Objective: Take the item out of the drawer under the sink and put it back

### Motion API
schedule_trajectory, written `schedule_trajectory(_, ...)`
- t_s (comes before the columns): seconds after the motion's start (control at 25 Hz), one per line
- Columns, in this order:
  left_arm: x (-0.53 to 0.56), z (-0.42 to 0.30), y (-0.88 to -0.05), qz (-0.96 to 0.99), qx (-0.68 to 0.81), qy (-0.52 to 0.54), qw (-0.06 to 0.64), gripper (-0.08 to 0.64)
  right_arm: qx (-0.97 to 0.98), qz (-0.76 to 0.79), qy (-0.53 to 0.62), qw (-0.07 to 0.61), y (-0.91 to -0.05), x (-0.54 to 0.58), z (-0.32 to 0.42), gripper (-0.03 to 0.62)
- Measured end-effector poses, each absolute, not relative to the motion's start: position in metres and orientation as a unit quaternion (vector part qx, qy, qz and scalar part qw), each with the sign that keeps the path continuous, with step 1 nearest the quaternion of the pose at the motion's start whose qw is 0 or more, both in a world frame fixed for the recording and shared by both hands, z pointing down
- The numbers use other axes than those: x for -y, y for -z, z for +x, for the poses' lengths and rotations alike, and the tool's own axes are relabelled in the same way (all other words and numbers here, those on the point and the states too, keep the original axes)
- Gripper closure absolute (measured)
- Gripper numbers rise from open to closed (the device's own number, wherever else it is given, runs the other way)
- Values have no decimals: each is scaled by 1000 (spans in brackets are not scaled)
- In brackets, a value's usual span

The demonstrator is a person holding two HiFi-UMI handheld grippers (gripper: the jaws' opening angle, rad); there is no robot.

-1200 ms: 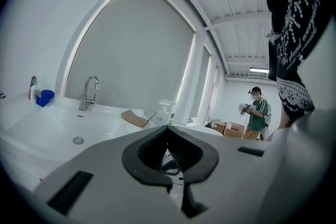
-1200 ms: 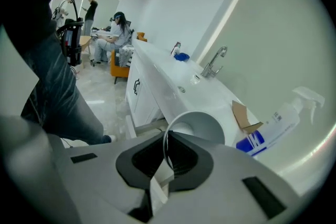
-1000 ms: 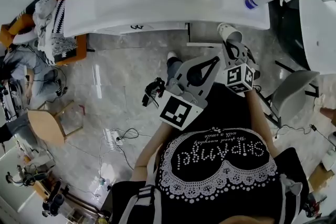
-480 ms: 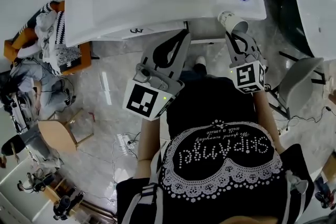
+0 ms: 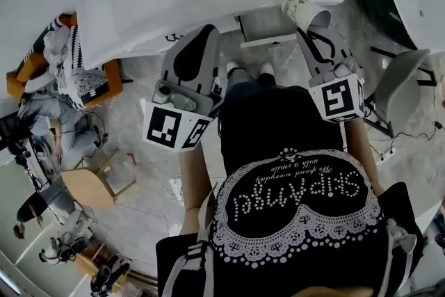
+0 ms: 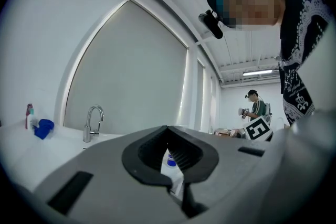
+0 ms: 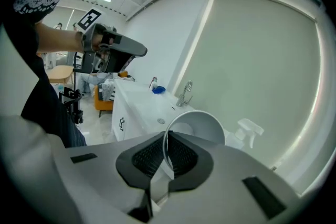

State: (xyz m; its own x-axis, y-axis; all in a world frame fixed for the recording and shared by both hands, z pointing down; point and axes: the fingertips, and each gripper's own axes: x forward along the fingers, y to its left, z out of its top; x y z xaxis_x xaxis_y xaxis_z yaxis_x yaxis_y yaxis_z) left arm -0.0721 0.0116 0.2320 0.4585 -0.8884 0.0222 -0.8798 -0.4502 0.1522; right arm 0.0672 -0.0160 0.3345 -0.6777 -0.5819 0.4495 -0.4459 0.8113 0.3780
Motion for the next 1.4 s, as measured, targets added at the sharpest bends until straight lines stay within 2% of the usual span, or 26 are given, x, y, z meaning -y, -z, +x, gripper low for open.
schedule_trajectory(0.84,-16,-74,-233,847,526,27,74,557,916,293,73,266,-308,-10,78,569)
schedule_trajectory(1.4,-26,-60,-244,848,520,35,99,556,924,278,35,261,-316,-29,78,569)
